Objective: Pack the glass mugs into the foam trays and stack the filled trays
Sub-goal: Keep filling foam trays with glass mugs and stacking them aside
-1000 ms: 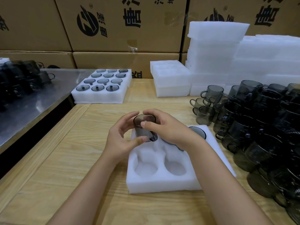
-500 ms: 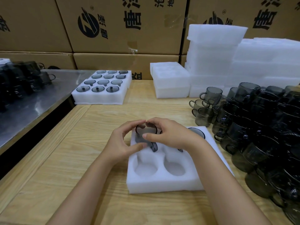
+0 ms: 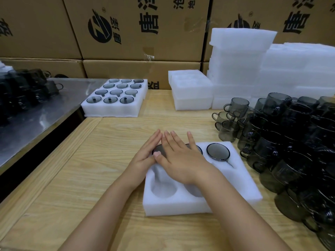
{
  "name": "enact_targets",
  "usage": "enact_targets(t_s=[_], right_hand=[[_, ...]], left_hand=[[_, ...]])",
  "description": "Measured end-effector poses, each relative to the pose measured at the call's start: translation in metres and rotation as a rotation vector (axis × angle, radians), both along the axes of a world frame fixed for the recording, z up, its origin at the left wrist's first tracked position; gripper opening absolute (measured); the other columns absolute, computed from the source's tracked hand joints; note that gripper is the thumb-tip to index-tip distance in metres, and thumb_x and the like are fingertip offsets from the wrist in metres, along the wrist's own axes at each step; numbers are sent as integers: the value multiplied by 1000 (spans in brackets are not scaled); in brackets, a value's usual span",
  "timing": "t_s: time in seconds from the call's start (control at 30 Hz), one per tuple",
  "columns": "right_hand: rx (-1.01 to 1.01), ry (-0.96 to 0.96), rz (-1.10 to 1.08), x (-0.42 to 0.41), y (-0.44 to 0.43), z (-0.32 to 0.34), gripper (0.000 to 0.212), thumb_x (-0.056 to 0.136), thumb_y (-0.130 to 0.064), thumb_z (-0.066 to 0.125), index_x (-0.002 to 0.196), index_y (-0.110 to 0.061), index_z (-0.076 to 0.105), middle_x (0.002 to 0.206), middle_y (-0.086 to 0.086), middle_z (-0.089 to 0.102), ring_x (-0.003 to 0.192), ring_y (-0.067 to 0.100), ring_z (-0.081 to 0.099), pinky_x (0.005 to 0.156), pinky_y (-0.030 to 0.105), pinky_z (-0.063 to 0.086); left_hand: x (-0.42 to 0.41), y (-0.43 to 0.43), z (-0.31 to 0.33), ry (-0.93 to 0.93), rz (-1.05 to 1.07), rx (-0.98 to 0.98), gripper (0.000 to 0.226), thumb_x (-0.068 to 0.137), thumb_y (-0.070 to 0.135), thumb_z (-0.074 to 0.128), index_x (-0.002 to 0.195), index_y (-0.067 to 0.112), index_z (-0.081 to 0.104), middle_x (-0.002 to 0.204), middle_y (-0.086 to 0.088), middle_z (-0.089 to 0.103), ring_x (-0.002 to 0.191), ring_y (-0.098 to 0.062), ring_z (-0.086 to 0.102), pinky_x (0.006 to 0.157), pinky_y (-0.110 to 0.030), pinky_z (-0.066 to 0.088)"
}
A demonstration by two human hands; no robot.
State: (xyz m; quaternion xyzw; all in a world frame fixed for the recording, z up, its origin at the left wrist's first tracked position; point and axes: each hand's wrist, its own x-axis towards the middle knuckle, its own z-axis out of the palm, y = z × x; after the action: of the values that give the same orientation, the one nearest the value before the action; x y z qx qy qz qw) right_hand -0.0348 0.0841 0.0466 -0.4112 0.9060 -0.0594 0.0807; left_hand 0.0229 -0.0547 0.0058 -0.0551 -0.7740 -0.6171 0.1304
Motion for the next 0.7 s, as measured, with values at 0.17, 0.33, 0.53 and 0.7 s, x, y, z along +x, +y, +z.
enact_targets(t_s=[0.17,0.33,0.53,0.7], right_hand=[[-9,-28,-77,9,-1,0,96,79,-78,9,150,-15,-10,158,-6,-14,143,7,-17,110,52,-20],[-55,-34,-72,9,0,0,101,78,-80,13,151,-13,-7,159,-3,-9,144,11,-11,113,51,-15],[-363,-121,-69,2,19,18,72,91,-60,38,141,-9,33,147,3,36,138,20,26,109,34,20],[-437,378,-414,-19,68,37,44,91,-42,49,125,-13,54,124,6,58,116,29,47,90,37,36]], left_hand=[[-4,-3,-5,-39,43,-159,50,89,29,38,137,35,25,151,18,20,133,22,13,107,-2,11],[-4,-1,-5,23,94,-154,39,96,24,43,131,39,36,151,12,26,138,8,19,108,-5,17],[-7,1,1,-72,111,202,40,92,12,53,128,28,53,134,4,53,123,-12,51,103,-30,40],[-21,4,5,-100,227,417,39,91,2,54,127,17,56,109,-4,66,98,-17,64,80,-25,53]])
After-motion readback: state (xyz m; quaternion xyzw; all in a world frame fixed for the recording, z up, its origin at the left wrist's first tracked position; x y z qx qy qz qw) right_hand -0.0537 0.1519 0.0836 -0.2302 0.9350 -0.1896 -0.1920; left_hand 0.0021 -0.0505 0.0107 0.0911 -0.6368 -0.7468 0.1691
